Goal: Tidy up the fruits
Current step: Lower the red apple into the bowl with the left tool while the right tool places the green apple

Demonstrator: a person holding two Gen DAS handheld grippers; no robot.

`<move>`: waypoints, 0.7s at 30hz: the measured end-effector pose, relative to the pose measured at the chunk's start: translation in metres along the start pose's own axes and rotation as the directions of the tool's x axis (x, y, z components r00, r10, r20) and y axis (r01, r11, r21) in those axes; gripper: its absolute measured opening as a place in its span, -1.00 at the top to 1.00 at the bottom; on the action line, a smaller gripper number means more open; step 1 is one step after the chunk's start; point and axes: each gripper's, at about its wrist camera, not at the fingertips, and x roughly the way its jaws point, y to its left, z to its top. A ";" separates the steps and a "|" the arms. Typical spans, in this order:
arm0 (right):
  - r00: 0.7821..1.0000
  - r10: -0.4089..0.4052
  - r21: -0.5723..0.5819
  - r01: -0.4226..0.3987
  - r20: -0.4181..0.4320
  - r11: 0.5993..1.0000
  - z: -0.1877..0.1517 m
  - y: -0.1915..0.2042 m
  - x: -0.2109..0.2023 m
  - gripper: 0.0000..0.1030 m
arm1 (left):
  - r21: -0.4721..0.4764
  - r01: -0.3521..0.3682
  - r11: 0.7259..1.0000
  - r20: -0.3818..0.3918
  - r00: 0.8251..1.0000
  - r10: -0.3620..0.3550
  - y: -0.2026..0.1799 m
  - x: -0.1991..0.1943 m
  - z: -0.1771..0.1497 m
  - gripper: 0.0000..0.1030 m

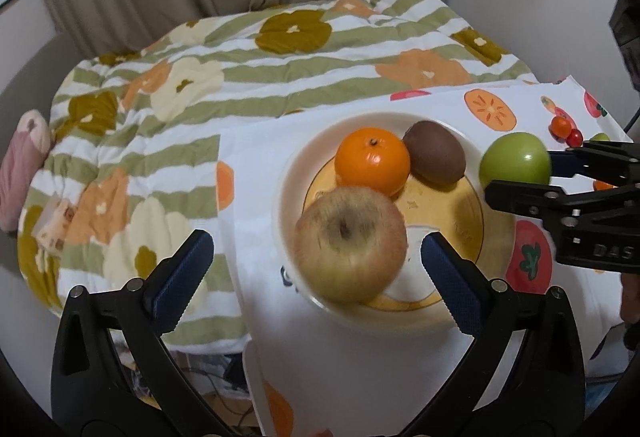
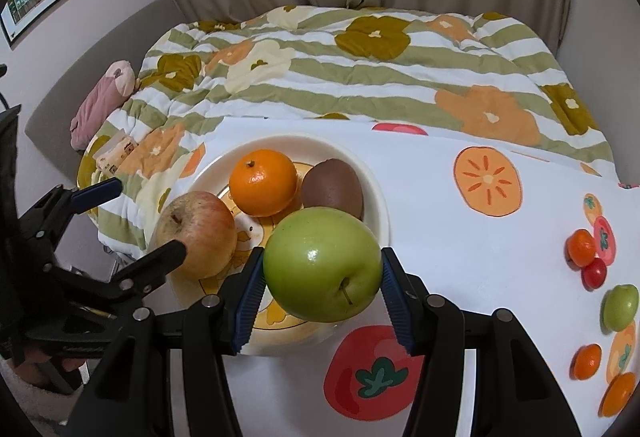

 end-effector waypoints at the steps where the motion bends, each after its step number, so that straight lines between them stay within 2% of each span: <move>1: 1.000 0.003 -0.002 -0.003 -0.007 1.000 -0.001 0.000 0.004 0.00 | -0.002 -0.001 1.000 -0.004 1.000 0.001 0.001 0.000 -0.001 -1.00; 8: 0.999 0.018 -0.004 -0.018 -0.037 1.000 -0.002 0.005 0.029 0.00 | -0.007 -0.018 1.000 -0.035 0.999 0.017 0.011 0.000 -0.011 -1.00; 18: 0.999 -0.020 -0.038 0.018 -0.048 0.999 -0.005 0.011 0.034 -0.03 | -0.030 -0.021 0.999 -0.064 0.998 0.019 0.018 0.008 -0.019 -1.00; 19: 0.999 -0.010 -0.031 0.009 -0.037 0.999 -0.004 0.011 0.032 -0.23 | -0.030 -0.020 0.999 -0.066 0.998 0.018 0.018 0.008 -0.019 -1.00; 20: 1.000 0.008 -0.022 -0.008 -0.019 1.000 -0.003 0.010 0.028 -0.54 | -0.029 -0.021 0.999 -0.068 0.998 0.019 0.018 0.008 -0.021 -1.00; 21: 1.000 0.021 -0.015 -0.022 -0.005 1.000 -0.002 0.009 0.026 -0.72 | -0.027 -0.022 0.999 -0.069 0.997 0.020 0.018 0.008 -0.021 -1.00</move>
